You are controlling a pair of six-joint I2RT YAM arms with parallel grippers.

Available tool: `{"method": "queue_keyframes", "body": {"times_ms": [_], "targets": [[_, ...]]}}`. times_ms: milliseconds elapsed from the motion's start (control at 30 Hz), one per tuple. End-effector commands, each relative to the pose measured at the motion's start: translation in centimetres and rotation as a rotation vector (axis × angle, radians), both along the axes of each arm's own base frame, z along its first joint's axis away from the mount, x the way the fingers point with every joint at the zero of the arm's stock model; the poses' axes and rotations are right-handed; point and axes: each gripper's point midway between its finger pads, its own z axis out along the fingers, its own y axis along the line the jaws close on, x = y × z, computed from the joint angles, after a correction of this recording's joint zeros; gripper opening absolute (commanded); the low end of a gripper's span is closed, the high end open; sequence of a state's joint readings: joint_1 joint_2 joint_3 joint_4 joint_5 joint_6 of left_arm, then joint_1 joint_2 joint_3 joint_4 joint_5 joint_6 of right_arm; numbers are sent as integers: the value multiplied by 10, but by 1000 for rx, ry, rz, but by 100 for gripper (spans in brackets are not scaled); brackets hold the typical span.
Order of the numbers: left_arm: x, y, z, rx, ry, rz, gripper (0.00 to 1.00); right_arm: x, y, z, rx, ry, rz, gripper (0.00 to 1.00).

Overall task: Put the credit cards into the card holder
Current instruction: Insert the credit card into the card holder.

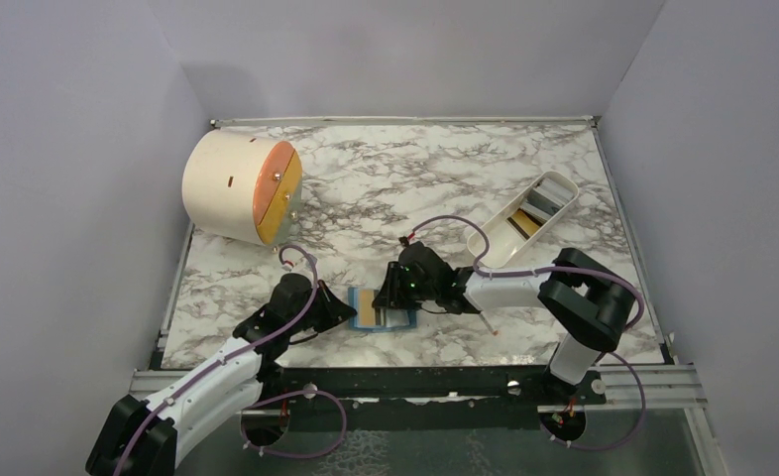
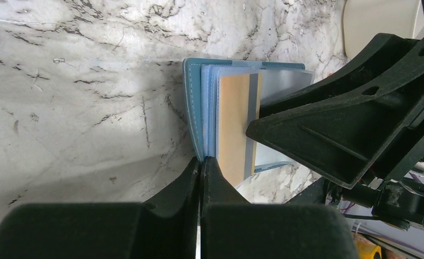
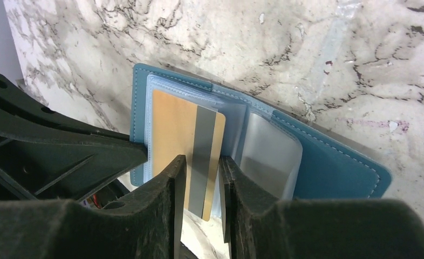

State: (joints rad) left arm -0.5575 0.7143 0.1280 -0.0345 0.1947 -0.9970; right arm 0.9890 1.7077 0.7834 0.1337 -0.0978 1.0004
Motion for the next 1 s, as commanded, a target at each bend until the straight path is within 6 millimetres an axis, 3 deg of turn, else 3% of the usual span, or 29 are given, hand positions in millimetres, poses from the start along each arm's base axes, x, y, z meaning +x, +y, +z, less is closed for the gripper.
{"method": "queue_keyframes", "body": {"times_ms": [0, 133, 300, 567, 633, 833, 967], "targets": [[-1, -3, 5, -10, -15, -25, 0, -3, 12, 11, 55, -48, 70, 29], [-2, -3, 5, -8, -15, -33, 0, -4, 1, -2, -24, -28, 61, 34], [-2, -1, 8, -4, -27, -29, 0, 2, -18, 6, -89, -73, 13, 35], [-1, -2, 13, -11, -41, -33, 0, 6, -23, 0, -140, -90, 16, 16], [0, -4, 16, -22, -51, -36, 0, 5, -21, -5, -140, -85, 23, 14], [2, -8, 26, -65, -88, -37, 14, 2, -18, -16, -138, -65, 43, 11], [3, -8, 26, -74, -94, -36, 17, 2, -19, -17, -138, -68, 42, 10]]}}
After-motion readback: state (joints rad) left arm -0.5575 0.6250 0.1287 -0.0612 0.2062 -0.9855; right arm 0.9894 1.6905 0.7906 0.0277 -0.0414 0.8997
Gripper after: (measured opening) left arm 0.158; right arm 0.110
